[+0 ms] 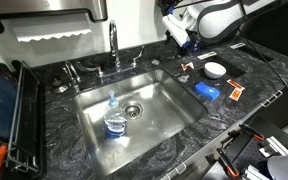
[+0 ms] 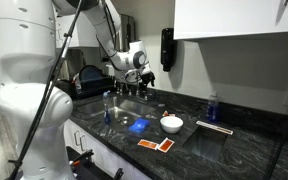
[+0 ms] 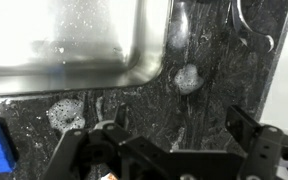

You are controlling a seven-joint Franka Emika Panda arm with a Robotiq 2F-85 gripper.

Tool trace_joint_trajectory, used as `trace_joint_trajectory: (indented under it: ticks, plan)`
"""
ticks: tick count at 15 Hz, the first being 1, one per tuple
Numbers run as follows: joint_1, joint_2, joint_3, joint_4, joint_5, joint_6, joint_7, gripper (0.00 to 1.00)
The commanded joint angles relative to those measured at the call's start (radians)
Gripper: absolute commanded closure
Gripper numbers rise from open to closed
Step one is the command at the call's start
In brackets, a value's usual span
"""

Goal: Turn the handle on the right side of the faucet clockwise

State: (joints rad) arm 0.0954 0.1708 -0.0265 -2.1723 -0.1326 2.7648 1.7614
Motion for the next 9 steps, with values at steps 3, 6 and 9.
trace_joint_trajectory:
  ticks: [3,6,9]
  plan:
    - [0.052,0.156,-0.024,0.191,-0.026,-0.014,0.072,0.00]
    - [0.058,0.221,-0.007,0.283,0.016,-0.048,0.013,0.00]
    - [0.046,0.280,0.023,0.375,0.073,-0.103,-0.085,0.00]
